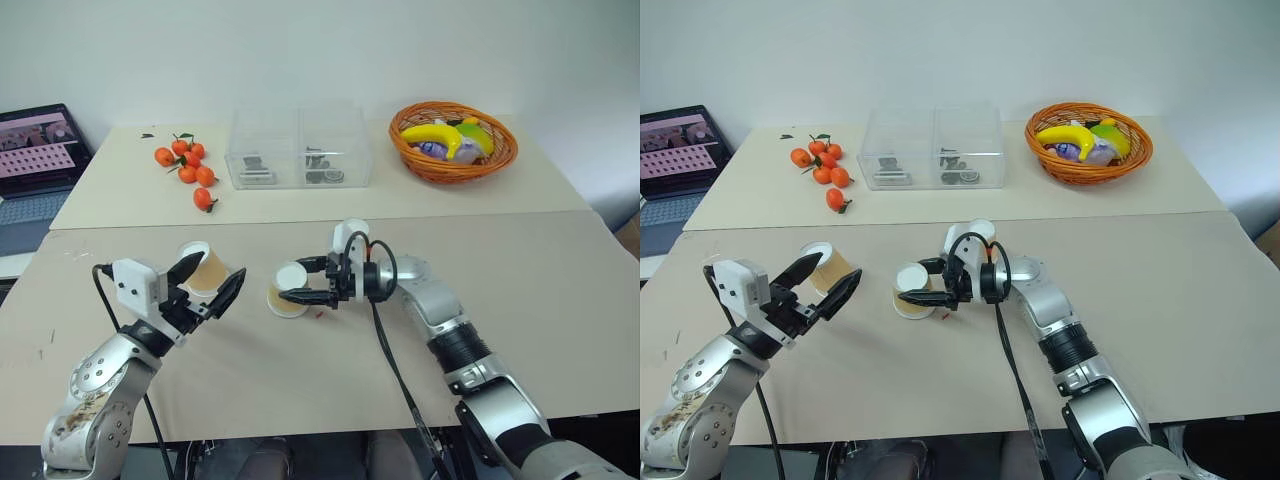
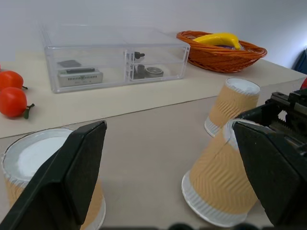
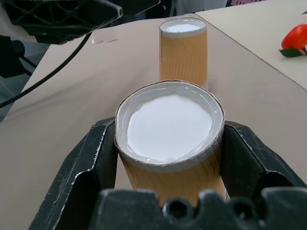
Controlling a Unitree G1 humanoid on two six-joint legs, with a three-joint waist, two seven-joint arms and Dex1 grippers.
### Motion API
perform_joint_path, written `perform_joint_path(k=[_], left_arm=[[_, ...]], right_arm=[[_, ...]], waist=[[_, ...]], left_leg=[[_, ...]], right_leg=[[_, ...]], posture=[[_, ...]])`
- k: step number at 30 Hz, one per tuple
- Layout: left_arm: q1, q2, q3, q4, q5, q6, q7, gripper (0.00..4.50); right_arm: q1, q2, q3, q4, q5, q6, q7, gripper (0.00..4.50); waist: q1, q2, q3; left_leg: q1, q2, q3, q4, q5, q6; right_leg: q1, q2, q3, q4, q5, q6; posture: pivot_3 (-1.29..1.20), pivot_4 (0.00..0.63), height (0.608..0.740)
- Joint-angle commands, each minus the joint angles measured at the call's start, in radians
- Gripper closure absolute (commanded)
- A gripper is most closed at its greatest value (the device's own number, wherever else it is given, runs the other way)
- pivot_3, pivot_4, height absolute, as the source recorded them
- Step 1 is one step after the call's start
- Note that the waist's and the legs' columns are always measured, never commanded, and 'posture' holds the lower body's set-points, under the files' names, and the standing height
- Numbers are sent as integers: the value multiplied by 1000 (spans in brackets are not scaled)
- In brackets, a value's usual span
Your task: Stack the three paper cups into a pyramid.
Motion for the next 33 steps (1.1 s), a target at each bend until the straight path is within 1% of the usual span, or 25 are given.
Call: perform_joint_path(k=[1,2,4,5,6,7,11,14,17,18,21,23,26,29,31,33], left_arm=[[-14,-5,-4,-2,0,-30,-5,0],[-15,-8,-10,2,5,-34,-5,0],[-17,-14,-19,7,11,-39,-5,0],[-19,-18,-26,8,14,-41,-3,0],[-22,-24,-35,9,16,-45,-3,0],[-25,-30,-45,12,19,-49,-2,0],[-48,-50,-77,40,34,-63,-10,0],[-75,-54,-93,67,39,-69,-21,0],[-105,-55,-104,93,38,-75,-33,0],[-121,-55,-106,104,34,-74,-38,0],[-148,-50,-106,127,26,-72,-50,0],[-160,-44,-105,138,26,-71,-59,0],[-175,-38,-101,148,22,-67,-70,0],[-176,-24,-101,143,10,-53,-90,0],[-164,-2,-104,117,-7,-32,-113,0],[-122,45,-99,59,-42,1,-158,0]], right_arm=[[3,17,-2,-70,14,34,1,1766],[8,19,-2,-75,14,33,1,1766],[15,18,-3,-82,17,46,9,790],[19,13,-2,-85,12,44,12,628],[19,7,-6,-86,6,51,4,255],[15,1,-13,-87,4,67,-5,25],[13,-51,-72,-151,78,159,21,25],[44,-111,-100,-235,134,243,51,25],[114,-197,-123,-353,209,325,103,25],[164,-241,-152,-418,259,370,119,25],[260,-317,-218,-535,348,451,110,25],[303,-345,-250,-545,331,433,72,25],[338,-378,-292,-482,237,335,-4,25],[324,-393,-330,-386,144,237,-96,25],[307,-405,-348,-341,120,201,-113,25],[287,-415,-355,-308,107,173,-108,25]], waist=[[-3,0,0],[-3,0,0],[-4,0,0],[-5,0,0],[-5,0,0],[-5,0,0],[-2,0,0],[1,0,0],[10,0,0],[12,0,0],[20,0,0],[14,0,0],[12,0,0],[13,0,0],[14,0,0],[10,0,0]], left_leg=[[0,0,0,0,0,0],[0,0,0,0,0,0],[0,0,0,0,0,0],[0,0,0,0,0,0],[0,0,0,0,0,0],[0,0,0,0,0,0],[0,0,0,0,0,0],[0,0,0,0,0,0],[0,0,0,0,-1,1],[-1,0,0,0,-1,1],[-2,0,0,0,-1,2],[-2,0,1,1,-2,2],[1,1,3,1,-2,3],[1,1,5,1,-2,3],[1,1,5,1,-1,2],[0,1,5,1,-1,2]], right_leg=[[0,0,0,0,0,0],[0,0,0,0,0,0],[0,0,0,0,0,0],[0,0,0,0,0,0],[0,0,0,0,0,0],[0,0,0,0,0,0],[0,0,0,0,0,0],[0,0,0,0,0,0],[0,0,0,-1,0,0],[0,0,0,-1,0,0],[0,0,0,-1,0,0],[0,-1,0,-1,0,0],[2,0,0,0,0,0],[2,0,0,0,0,0],[2,0,0,0,0,0],[2,0,0,0,0,0]], posture=[[0,150,738],[0,150,738],[0,150,738],[0,150,738],[0,150,738],[0,150,738],[0,150,738],[0,150,738],[0,150,738],[0,150,738],[0,150,738],[0,150,738],[0,150,738],[0,150,738],[0,150,738],[0,150,738]])
